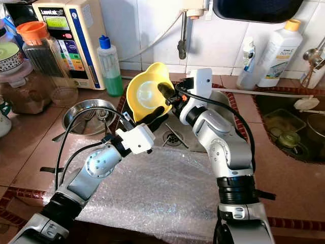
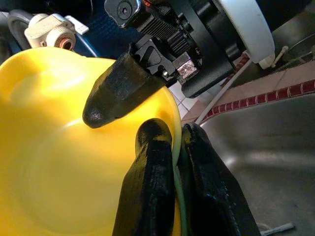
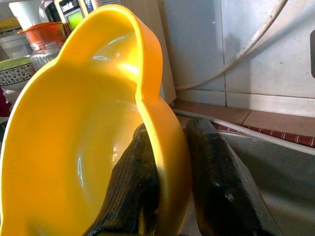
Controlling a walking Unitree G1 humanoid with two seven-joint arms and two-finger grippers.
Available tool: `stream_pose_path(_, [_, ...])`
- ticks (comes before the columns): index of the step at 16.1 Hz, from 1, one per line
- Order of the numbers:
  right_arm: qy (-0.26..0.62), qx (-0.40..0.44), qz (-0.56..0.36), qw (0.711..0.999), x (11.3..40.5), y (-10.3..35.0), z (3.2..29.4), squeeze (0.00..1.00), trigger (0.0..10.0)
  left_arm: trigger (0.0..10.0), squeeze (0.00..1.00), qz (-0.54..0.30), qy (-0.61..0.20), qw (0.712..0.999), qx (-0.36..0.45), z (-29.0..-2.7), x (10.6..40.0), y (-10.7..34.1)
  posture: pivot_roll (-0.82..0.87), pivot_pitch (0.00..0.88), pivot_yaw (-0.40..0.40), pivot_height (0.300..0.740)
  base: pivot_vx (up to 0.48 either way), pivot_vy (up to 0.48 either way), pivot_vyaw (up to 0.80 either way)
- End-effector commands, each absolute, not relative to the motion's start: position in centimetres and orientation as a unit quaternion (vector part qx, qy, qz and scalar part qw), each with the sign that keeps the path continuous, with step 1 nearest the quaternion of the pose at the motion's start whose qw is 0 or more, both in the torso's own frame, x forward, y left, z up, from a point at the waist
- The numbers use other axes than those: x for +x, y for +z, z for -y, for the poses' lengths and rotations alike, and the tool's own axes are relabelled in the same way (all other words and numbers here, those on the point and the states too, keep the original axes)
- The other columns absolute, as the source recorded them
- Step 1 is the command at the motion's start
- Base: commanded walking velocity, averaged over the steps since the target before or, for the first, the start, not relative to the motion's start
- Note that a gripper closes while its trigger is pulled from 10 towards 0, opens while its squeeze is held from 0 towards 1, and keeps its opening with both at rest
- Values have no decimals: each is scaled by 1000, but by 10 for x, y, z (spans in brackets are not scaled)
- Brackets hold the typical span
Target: Kitchen organization
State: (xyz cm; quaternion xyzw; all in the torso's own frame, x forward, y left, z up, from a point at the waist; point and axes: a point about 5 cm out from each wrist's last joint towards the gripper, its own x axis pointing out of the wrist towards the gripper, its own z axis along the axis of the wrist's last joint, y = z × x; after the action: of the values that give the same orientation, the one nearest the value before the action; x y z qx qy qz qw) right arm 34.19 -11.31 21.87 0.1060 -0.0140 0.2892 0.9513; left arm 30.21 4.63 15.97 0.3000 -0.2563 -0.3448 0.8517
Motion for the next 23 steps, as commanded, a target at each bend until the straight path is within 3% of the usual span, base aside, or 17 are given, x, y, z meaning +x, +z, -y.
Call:
stream_pose_path(1, [227,102,6,969,348,216,139,0,0,1373,0,288,-349,843,292,-45,297,169,36,48,20,740,0,0,0])
stream_pose_path(2, [222,103,5,969,348,215,139,0,0,1804,0,288,-349,842,293,-46,297,168,36,48,21,740,0,0,0])
stream_pose_path(3, [215,108,6,971,348,214,140,0,0,7765,1000,286,-346,846,286,-48,298,170,36,48,23,740,0,0,0])
stream_pose_path(4, [211,109,6,971,348,213,140,0,0,10000,1000,287,-347,848,280,-48,298,171,36,48,24,740,0,0,0])
stream_pose_path(12, [141,103,1,985,357,203,142,0,0,10000,1000,309,-341,858,228,-46,295,191,42,53,25,740,0,0,0])
stream_pose_path(19, [9,22,-28,999,378,158,158,0,0,10000,1000,233,-281,917,163,-81,292,178,85,50,22,740,0,0,0])
stream_pose_path(23, [-90,-34,-61,994,380,135,184,0,0,10000,1000,168,-257,942,138,-99,280,156,101,50,20,740,0,0,0])
